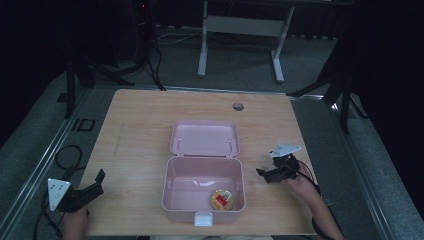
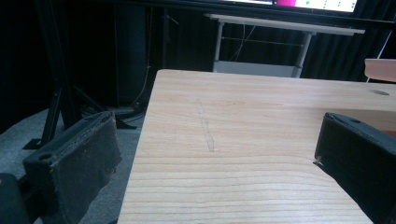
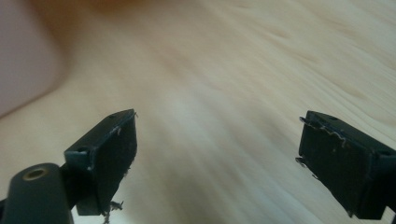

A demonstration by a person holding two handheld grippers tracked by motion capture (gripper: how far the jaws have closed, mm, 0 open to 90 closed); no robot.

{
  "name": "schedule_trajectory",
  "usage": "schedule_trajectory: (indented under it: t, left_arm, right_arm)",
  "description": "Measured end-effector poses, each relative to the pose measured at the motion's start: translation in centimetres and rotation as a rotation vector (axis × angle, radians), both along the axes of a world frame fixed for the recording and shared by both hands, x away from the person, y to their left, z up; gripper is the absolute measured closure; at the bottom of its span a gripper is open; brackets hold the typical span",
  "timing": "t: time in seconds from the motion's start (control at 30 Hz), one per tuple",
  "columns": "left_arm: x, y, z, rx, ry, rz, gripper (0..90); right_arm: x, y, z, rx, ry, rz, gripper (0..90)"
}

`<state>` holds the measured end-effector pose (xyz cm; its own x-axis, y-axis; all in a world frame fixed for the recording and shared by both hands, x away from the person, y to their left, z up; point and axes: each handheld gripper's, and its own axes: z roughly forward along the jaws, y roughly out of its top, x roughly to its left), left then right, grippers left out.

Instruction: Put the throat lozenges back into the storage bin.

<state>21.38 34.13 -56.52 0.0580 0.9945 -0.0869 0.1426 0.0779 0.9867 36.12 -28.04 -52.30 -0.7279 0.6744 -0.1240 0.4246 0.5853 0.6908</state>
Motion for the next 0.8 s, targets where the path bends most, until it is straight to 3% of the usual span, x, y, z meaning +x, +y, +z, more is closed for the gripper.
schedule_trajectory:
  t: [0.13, 0.27, 0.43, 0.5, 0.53, 0.63, 0.67, 0.73, 0.8]
  left_arm:
    - [0.0, 0.0, 0.0, 0.001, 0.000, 0.000, 0.4]
    - [0.0, 0.0, 0.0, 0.001, -0.001, 0.000, 0.4]
    - [0.0, 0.0, 0.0, 0.001, -0.001, 0.000, 0.4]
    - [0.0, 0.0, 0.0, 0.001, -0.001, 0.000, 0.4]
    - [0.0, 0.0, 0.0, 0.001, -0.001, 0.000, 0.4]
    - [0.0, 0.0, 0.0, 0.002, -0.001, -0.001, 0.4]
    - [0.0, 0.0, 0.0, 0.002, -0.001, -0.001, 0.4]
    - [0.0, 0.0, 0.0, 0.002, -0.001, 0.000, 0.4]
    - [0.0, 0.0, 0.0, 0.003, -0.001, -0.001, 0.4]
  right_arm:
    - [0.1, -1.6, -1.2, 0.031, -0.038, -0.128, 11.1]
    - [0.0, -2.8, -2.1, 0.027, -0.052, -0.197, 11.1]
    - [-0.4, -4.4, -2.9, 0.058, -0.052, -0.277, 11.1]
    - [-0.5, -4.6, -2.9, 0.062, -0.057, -0.293, 11.1]
    - [-0.7, -5.1, -2.8, 0.062, -0.077, -0.345, 11.1]
    - [-1.0, -5.7, -2.6, 0.081, -0.103, -0.421, 11.1]
    - [-1.0, -5.7, -2.6, 0.081, -0.103, -0.421, 11.1]
    - [-1.1, -6.5, -2.5, 0.107, -0.094, -0.485, 11.1]
    - [-1.2, -6.9, -2.5, 0.103, -0.095, -0.515, 11.1]
